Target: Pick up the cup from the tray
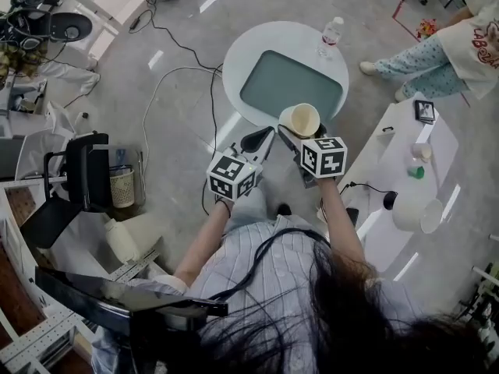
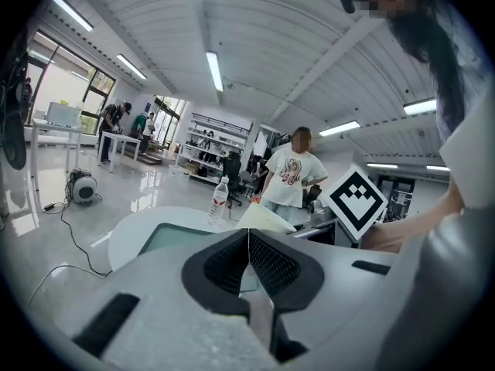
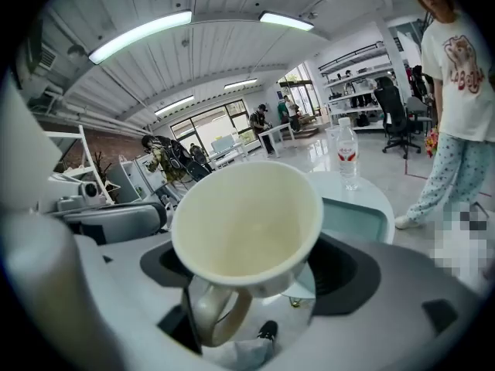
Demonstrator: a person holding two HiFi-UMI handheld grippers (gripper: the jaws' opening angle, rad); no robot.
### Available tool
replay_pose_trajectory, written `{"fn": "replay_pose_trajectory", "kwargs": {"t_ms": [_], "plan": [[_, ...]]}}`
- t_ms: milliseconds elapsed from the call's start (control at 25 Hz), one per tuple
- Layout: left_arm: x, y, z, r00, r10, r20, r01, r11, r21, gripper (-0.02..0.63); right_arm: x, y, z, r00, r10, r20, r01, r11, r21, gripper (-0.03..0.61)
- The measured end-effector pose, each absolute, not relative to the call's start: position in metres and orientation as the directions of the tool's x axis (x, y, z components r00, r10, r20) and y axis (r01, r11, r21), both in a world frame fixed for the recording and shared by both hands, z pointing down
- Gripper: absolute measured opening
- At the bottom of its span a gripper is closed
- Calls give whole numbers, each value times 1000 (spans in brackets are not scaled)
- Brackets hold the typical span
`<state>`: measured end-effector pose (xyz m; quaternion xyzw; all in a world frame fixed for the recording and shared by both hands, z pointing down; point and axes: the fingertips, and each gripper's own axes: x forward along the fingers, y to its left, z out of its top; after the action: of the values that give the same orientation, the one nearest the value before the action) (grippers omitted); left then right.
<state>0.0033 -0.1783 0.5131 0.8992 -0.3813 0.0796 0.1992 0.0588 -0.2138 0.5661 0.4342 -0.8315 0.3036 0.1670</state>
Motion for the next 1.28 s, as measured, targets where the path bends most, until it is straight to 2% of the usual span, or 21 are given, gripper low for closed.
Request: {"fn": "replay_pose_trajectory", "kwargs": {"t_ms": [480,800,1280], "plan": [[26,-88,511,611,-733,299,-791,-548,272,14,82,-119,551,-651,-574,497,-758,528,-383,408],[11,-32,509,540,-778,320,-840,-474,265,14,71,-68,547,-700,-528,481,-711,574,-406,408],[6,6,490,554,-784,281,-831,-497,250,14,63,-17,531,-703,-532,473,-709,579,-402,408]]}}
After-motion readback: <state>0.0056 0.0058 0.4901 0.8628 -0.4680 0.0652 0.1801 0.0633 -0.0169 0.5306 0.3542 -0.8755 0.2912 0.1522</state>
